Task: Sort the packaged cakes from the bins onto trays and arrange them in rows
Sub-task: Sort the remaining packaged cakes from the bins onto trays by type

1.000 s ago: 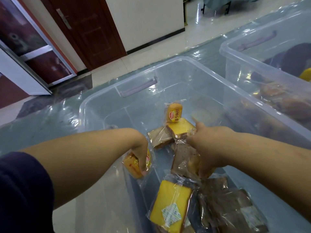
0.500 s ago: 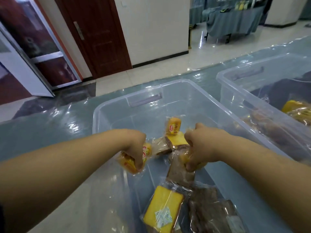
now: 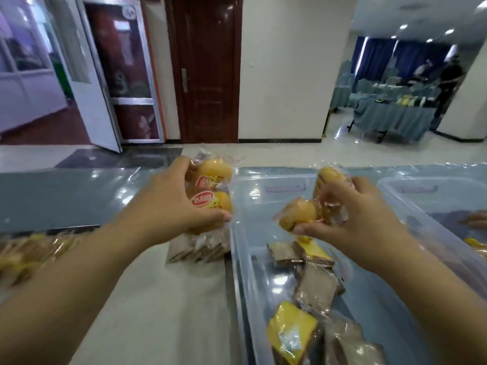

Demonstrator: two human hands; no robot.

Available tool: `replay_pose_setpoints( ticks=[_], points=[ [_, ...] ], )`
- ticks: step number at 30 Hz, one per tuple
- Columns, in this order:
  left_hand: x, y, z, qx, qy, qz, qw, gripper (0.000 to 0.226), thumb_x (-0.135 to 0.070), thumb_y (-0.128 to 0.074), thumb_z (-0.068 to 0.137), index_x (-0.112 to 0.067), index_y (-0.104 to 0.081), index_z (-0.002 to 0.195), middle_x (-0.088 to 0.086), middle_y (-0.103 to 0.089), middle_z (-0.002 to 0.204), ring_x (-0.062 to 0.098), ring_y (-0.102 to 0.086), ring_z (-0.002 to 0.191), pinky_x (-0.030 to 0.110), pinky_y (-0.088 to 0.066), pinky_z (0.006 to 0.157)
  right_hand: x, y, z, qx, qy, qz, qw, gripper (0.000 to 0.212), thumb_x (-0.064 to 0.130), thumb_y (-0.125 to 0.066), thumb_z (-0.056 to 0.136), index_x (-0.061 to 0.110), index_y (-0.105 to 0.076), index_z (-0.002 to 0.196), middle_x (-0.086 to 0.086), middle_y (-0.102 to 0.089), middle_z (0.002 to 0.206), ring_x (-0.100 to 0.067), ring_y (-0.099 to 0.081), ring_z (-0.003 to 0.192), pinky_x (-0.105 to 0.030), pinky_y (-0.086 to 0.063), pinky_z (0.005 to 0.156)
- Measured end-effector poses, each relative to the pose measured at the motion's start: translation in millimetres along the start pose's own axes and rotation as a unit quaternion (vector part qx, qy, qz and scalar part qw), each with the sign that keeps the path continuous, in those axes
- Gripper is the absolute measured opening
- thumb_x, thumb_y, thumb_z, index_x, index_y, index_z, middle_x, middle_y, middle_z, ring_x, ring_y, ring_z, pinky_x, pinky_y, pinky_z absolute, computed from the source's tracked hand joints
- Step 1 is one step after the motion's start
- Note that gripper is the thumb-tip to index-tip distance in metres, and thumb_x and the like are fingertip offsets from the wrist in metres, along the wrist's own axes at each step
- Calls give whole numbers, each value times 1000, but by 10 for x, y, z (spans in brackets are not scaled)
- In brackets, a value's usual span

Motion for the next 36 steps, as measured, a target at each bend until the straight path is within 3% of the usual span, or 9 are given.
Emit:
replay_pose_setpoints(
  ticks=[3, 9, 13, 19, 22, 25, 31, 34, 36],
  points=[
    [468, 372, -503, -35, 44, -47, 997, 94, -66, -79, 31, -38, -41, 113, -21, -55, 101, 6, -61, 88, 39, -57, 78, 583, -203, -198, -14, 25, 47, 998, 56, 57, -79, 53, 31, -53, 95, 7, -38, 102, 0, -43, 81, -11, -32, 65],
    [1563, 986, -1517, -86, 141, -65, 984, 98, -58, -83, 41, -31, -41, 126, -10, -58, 113, 10, -59, 95, 24, -49, 72, 1772, -1088, -668, 49, 45, 115, 991, 59, 71, -67, 51, 36, -50, 94, 11, -35, 105, 1, -45, 88, -9, -33, 70],
    [2260, 1283, -2193, -96, 222, -94, 966, 100, -51, -86, 49, -33, -36, 134, -13, -54, 110, 7, -58, 93, 23, -49, 74, 2366, -1920, -1031, 118, 33, 126, 984, 52, 71, -63, 62, 33, -48, 93, 9, -37, 107, -9, -51, 89, -26, -40, 71],
    [3161, 1633, -2923, -114, 328, -106, 932, 87, -49, -87, 50, -31, -41, 122, -8, -58, 109, 11, -60, 94, 27, -52, 76, 3070, -2994, -1389, 232, 12, 121, 965, 41, 71, -55, 74, 36, -46, 93, 9, -50, 97, -10, -54, 82, -31, -47, 72],
    [3472, 1771, -3132, -138, 356, -128, 915, 84, -44, -88, 51, -31, -41, 119, -12, -57, 102, 6, -59, 90, 23, -50, 72, 3346, -3399, -1476, 261, 7, 172, 950, 42, 67, -59, 75, 45, -46, 108, 10, -51, 109, -12, -57, 92, -33, -51, 79],
    [3749, 1881, -3264, -152, 378, -128, 904, 75, -38, -88, 56, -31, -41, 115, -17, -56, 97, -2, -56, 83, 13, -42, 60, 3586, -3762, -1473, 272, 11, 226, 935, 43, 64, -62, 75, 52, -45, 112, 11, -56, 107, -9, -58, 90, -34, -52, 79],
    [4407, 2193, -3295, -158, 434, -108, 880, 84, -48, -87, 50, -34, -41, 119, -12, -58, 109, 10, -60, 95, 32, -54, 82, 4164, -4487, -1289, 283, 38, 232, 930, 31, 60, -63, 78, 41, -59, 103, 14, -53, 97, -5, -54, 86, -31, -49, 78],
    [4679, 2422, -3220, -181, 444, -94, 872, 88, -48, -87, 50, -30, -43, 125, -9, -60, 113, 11, -61, 96, 31, -54, 82, 4466, -4768, -1076, 293, 51, 241, 924, 28, 58, -63, 78, 41, -60, 100, 15, -54, 96, -3, -53, 87, -30, -47, 79],
    [4832, 2570, -3171, -190, 444, -100, 870, 87, -47, -87, 50, -31, -43, 124, -10, -59, 111, 8, -61, 92, 25, -54, 74, 4649, -4900, -951, 291, 62, 246, 923, 28, 57, -64, 78, 40, -60, 101, 15, -54, 96, -3, -53, 87, -26, -46, 77]
  ],
)
Point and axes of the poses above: each hand's wrist, its own z-axis towards the middle knuckle, its own y-axis out of the back of the hand, x = y × z, the point moved 2 cm from there along z, towards the middle knuckle
